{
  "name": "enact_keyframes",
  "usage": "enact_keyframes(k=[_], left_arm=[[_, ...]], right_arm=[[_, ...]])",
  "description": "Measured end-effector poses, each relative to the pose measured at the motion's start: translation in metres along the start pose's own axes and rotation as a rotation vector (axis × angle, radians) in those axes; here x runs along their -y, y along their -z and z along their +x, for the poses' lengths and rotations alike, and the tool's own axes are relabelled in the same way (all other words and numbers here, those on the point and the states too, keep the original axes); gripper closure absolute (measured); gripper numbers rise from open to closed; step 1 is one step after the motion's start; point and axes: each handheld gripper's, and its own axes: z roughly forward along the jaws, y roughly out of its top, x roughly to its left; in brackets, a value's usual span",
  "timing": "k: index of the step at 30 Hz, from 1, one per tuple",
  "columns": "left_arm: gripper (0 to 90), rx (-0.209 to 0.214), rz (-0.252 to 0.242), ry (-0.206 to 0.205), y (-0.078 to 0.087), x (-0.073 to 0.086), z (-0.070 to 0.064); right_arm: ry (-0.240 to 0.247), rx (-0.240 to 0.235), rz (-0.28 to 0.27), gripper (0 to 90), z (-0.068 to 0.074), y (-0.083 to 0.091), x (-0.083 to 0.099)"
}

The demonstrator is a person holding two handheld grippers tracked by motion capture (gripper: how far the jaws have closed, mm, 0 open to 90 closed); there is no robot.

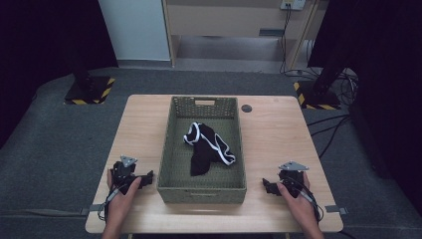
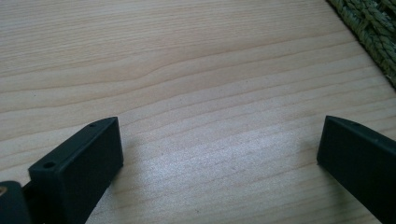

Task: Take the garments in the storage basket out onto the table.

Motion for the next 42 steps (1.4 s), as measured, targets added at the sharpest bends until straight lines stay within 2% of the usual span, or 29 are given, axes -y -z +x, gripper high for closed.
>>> enact_keyframes(k=[28,42], left_arm=[[0.0,0.001,0.0,0.0,-0.0001,-0.0001,0.0001],[0.0,0.001,0.0,0.0,-0.0001,-0.0001,0.0001]], right_arm=[[-0.01,0.01,0.001,0.5,0.001,0.0005,0.0002],[-0.014,-0.004,-0.008,2.0,0.0008,0.0018,0.0008]])
